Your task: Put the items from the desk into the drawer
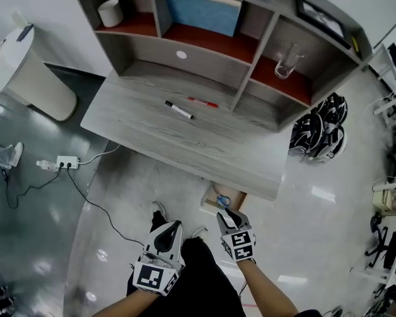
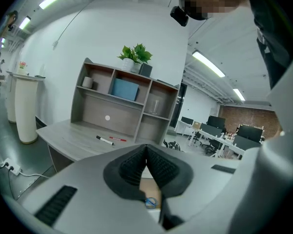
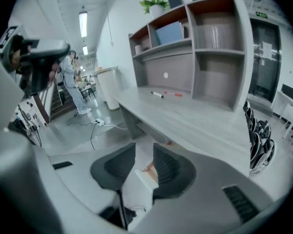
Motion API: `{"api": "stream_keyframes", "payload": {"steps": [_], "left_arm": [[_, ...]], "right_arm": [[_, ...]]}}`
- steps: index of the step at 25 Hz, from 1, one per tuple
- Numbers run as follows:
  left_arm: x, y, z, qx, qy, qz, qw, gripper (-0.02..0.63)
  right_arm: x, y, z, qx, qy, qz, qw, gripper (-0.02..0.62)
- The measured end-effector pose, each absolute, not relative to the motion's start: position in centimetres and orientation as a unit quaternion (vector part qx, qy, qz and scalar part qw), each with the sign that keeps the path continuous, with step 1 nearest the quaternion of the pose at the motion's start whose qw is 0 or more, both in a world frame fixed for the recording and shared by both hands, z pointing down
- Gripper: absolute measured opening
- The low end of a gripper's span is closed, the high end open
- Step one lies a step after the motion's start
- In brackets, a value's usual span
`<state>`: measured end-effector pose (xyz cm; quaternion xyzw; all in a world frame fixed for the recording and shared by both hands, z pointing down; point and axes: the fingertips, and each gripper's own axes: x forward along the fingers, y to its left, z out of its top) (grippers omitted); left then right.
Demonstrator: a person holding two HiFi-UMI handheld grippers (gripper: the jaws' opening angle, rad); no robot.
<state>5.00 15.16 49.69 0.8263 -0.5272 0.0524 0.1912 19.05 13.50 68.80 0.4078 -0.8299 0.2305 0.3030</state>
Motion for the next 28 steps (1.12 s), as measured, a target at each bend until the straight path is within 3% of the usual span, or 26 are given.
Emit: {"api": "stream_keyframes", "payload": {"steps": [16,28], "left_arm": [[8.8,16.1,44.6,0.857,-0.496,0.029,0.136,0.012],[11.0,14.5,39.4,0.872,-0.483,0.000,0.078,0.012]], "right_arm": [[15.7,16.0,45.6,0.427,-0.893,0.130,0.065,0.024],[17.1,15.1,36.1,0.493,-0.869,0.029,0.034,0.020]]}}
